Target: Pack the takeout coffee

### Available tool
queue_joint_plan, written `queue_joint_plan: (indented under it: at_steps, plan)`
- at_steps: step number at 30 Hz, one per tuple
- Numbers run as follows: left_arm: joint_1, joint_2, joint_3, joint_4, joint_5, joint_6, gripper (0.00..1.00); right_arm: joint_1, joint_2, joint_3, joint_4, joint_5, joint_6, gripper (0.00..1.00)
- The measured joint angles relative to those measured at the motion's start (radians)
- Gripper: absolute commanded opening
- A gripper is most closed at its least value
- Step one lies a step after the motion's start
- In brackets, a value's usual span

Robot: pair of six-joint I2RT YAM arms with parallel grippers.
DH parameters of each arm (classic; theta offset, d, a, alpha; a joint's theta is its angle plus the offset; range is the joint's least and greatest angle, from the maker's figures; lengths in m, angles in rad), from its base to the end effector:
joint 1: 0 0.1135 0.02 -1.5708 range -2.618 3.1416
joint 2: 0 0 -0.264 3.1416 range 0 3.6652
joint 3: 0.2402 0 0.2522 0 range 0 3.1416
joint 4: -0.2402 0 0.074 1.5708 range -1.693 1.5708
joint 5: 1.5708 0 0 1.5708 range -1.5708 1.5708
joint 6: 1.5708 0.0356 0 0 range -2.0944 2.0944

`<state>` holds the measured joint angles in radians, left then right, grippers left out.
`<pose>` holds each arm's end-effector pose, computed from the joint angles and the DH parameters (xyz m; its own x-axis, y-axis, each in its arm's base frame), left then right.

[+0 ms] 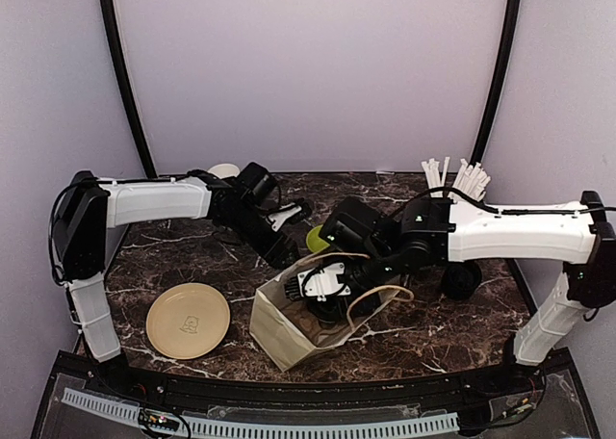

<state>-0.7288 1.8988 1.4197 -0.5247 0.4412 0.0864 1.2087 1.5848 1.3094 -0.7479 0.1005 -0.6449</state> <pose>0.2936 -0.2825 0.2142 -0.5602 0.6047 -0.5662 0.8247 0.4714 -0.3125 0.1212 0.3099 0.2752 0.3065 -0.8793 -0.3645 -0.9106 -0.1593 -0.3814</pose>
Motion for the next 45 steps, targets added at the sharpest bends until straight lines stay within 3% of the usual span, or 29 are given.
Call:
queue_joint_plan:
  at_steps: [8,22,31,34,41,45]
  plan:
    - [0.122,-0.135,-0.002,0.003,-0.077,0.010,0.69,-0.012,0.094,0.143,-0.151,-0.091,0.004,0.41]
    - [0.143,-0.218,0.036,-0.013,-0.127,-0.001,0.69,-0.132,0.193,0.184,-0.130,-0.239,-0.001,0.44]
    - [0.145,-0.409,0.074,-0.024,-0.116,-0.064,0.69,-0.115,0.230,0.238,-0.169,-0.215,0.042,0.46]
    - [0.144,-0.467,0.100,-0.035,-0.107,-0.102,0.69,-0.076,0.229,0.243,-0.171,-0.150,0.068,0.52]
    - [0.114,-0.515,0.154,-0.139,-0.144,-0.126,0.71,-0.072,0.221,0.246,-0.189,-0.120,0.104,0.80]
    - [0.035,-0.518,0.167,-0.230,-0.185,-0.126,0.72,-0.099,0.219,0.261,-0.222,-0.132,0.108,0.87]
